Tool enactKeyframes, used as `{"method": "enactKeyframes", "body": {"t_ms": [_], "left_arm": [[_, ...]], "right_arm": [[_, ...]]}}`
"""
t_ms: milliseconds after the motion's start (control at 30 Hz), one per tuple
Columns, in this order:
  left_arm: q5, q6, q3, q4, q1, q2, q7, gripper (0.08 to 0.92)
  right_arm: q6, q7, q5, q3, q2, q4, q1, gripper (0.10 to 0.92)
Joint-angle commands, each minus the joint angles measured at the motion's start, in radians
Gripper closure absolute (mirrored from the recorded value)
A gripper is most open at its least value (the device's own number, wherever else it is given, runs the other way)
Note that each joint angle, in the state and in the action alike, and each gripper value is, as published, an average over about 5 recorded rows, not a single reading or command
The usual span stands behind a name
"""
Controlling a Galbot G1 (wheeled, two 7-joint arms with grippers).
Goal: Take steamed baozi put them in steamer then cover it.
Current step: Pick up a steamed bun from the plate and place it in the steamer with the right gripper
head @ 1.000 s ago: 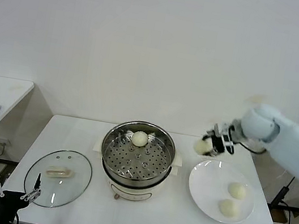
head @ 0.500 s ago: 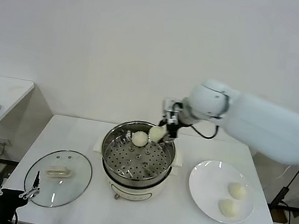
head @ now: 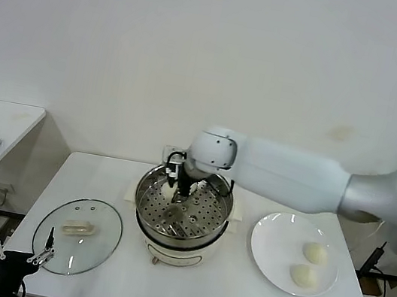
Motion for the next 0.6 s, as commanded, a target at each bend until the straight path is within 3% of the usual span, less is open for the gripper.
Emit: {"method": "enactKeyframes", "body": {"t_ms": [33, 233, 500, 600], "left_arm": [[-0.001, -0.001, -0.004, 0.005, -0.001, 0.001, -0.001, 0.177], [-0.002, -0.001, -0.004, 0.008, -0.003, 0.002, -0.001, 0.177], [-0.001, 0.000, 0.002, 0.009, -0.013, 0.004, 0.000, 0.177], [-0.001, 0.001, 0.005, 0.007, -0.017, 0.007, 0.001, 0.177]], "right_arm": [[-0.022, 0.032, 0.012, -0.004, 0.091, -0.087, -0.058, 0.457], [-0.023, 0.007, -0.009, 0.004, 0.086, -0.088, -0.052, 0.431], [-0.019, -0.124, -0.031, 0.043, -0.043, -0.007, 0.064, 0.230], [0.004, -0.246, -0.088, 0.052, -0.146, 0.044, 0.117, 0.206]]}}
